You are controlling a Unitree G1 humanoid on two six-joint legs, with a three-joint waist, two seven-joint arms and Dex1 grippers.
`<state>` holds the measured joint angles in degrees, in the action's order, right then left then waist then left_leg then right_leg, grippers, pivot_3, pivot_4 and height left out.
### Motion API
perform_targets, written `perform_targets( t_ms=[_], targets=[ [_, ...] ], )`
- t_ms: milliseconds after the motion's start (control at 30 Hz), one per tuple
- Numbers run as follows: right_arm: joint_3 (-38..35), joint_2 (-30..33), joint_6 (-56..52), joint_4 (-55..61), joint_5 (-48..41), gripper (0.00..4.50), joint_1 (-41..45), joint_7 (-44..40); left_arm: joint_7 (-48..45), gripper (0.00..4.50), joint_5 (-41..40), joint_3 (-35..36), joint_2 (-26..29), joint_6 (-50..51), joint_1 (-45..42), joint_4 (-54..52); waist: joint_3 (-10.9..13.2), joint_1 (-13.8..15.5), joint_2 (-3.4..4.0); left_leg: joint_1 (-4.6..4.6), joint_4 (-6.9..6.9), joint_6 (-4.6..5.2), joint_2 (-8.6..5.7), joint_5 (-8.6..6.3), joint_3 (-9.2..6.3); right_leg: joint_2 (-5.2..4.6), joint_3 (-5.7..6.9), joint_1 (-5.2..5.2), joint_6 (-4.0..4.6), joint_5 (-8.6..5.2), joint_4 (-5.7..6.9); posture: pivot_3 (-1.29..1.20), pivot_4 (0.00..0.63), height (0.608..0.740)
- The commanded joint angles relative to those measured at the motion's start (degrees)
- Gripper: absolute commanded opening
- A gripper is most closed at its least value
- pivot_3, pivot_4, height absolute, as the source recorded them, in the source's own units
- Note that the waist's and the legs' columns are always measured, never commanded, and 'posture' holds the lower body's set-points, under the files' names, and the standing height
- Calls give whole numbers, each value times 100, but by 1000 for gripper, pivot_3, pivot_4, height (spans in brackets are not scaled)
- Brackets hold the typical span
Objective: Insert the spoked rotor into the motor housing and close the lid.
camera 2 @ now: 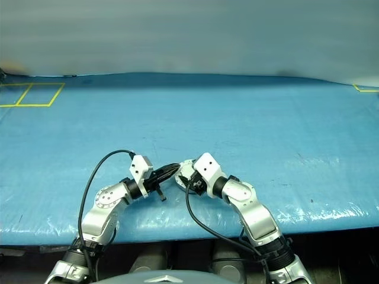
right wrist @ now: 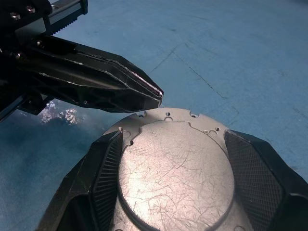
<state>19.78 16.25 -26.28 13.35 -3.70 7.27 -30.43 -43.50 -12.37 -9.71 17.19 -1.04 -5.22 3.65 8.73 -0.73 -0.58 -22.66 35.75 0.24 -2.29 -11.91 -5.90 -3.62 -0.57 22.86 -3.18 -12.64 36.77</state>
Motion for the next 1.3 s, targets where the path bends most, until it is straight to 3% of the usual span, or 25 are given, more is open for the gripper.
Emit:
perform_targets(
  t_ms=[33, 567, 800, 1000, 1300],
  targets=[
    [103, 52, -239, -483, 94, 3015, -184, 16, 249, 20, 391, -54, 67, -60, -135, 185, 0, 0, 0, 0, 0, 0, 0, 0, 0, 0, 0, -1, 0, 0, 0, 0, 150, 740],
    [141, 65, -214, -406, 152, 3015, -225, 43, -138, 20, 410, -201, 98, -133, -73, 170, -19, 6, -3, 10, -1, -12, -1, -8, -9, -14, 5, 7, -2, -2, -7, 0, 150, 740],
    [143, 71, -192, -387, 179, 3015, -306, 66, -678, 20, -826, 20, -61, 740, -14, -473, -18, 2, -1, 4, -12, -6, -3, -5, -12, -22, 10, 9, -3, -3, -23, 0, 150, 740],
    [137, 56, -171, -400, 192, 3015, -320, 106, -733, 20, -705, -11, 126, 911, -114, -439, -19, 0, 3, 6, -15, -4, -1, -4, -12, -7, 11, 3, -1, -5, -20, 0, 150, 740],
    [125, 50, -165, -396, 198, 3015, -332, 106, -515, 20, 181, -355, 336, 521, -76, -63, -26, 6, 0, 8, -16, -12, -2, -9, -15, -14, 11, 3, -1, -6, -33, 0, 150, 740]
  ],
)
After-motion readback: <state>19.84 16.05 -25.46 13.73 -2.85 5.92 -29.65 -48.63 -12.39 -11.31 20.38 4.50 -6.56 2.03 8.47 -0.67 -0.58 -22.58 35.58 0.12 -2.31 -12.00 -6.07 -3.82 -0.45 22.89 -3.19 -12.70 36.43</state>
